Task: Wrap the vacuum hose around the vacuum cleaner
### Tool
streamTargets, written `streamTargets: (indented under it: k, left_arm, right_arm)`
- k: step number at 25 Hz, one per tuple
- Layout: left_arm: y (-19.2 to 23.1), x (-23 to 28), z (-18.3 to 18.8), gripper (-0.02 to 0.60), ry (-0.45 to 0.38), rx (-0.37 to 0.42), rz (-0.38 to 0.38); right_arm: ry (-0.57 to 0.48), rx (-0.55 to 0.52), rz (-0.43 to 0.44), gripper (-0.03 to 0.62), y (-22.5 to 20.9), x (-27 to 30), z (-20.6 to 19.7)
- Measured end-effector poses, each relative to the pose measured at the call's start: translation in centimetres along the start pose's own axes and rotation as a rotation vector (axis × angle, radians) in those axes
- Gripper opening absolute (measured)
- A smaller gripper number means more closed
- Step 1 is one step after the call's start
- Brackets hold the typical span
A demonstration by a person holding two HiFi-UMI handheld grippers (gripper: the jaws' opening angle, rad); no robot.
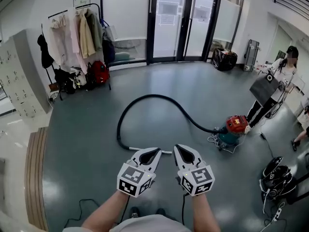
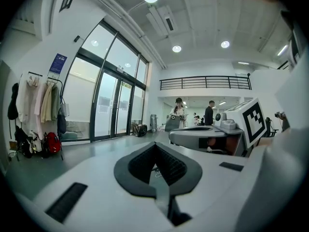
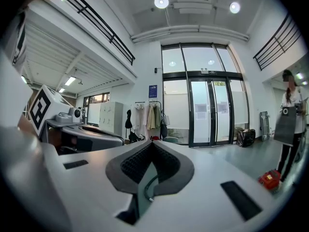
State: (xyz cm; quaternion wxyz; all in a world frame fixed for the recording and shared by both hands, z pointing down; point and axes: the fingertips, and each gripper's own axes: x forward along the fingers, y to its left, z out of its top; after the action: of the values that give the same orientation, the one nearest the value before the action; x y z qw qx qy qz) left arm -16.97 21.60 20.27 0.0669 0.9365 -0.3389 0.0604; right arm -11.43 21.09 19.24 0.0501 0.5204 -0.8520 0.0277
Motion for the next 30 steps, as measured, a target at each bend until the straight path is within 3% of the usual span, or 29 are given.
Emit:
streamTargets:
  k: [21, 30]
  left_arm:
    - [-1.5, 6.7, -2.9, 0.005, 0.087, 0.036, 0.104]
    - [4.5, 9.4, -3.1, 0.005, 0.1, -0.005, 0.141]
  right_arm:
    - [0.051, 0.012, 0.06, 0.002, -8.1, -0.8, -4.5]
    - [0.085, 0.018, 0.081, 0.002, -9.8, 5.0, -5.3]
